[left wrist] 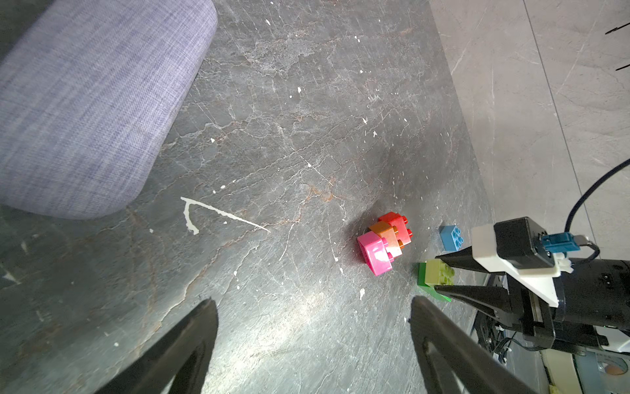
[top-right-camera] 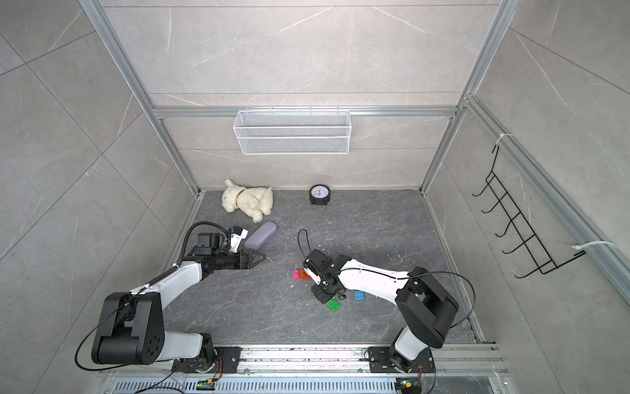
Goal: Assemble the letter y with lego
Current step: Assemble the lego brick with the lego brick.
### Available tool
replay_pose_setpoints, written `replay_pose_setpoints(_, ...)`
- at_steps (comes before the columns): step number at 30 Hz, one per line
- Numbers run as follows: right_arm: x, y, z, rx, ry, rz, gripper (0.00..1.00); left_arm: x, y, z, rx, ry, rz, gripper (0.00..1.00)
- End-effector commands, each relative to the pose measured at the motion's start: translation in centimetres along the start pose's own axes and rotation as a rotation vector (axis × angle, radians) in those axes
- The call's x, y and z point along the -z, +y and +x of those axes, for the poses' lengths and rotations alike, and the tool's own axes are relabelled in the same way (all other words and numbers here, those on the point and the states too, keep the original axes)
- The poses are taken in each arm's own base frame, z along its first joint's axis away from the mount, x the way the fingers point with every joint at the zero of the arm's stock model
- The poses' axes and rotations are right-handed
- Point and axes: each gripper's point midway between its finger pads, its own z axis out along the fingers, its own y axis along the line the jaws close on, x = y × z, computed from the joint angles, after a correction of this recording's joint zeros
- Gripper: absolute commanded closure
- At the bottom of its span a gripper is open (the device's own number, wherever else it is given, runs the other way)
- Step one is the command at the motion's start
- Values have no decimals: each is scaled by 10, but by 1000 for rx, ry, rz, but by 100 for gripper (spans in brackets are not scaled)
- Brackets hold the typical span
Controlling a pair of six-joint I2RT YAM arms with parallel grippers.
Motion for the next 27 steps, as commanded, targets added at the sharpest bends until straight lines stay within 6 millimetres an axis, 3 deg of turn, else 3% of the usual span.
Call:
replay_pose_setpoints(1, 1, -13, 14, -125, -6, 85, 93, 4, -8, -6, -36, -24, 30, 9)
replay_pose_setpoints(13, -14, -7, 23, -249, -138, 123, 94, 6, -10, -7, -45, -28, 30, 9)
replay_pose_setpoints(27, -38, -3, 58, -310, -19, 104, 94, 6, -10, -7, -46, -31, 30, 9)
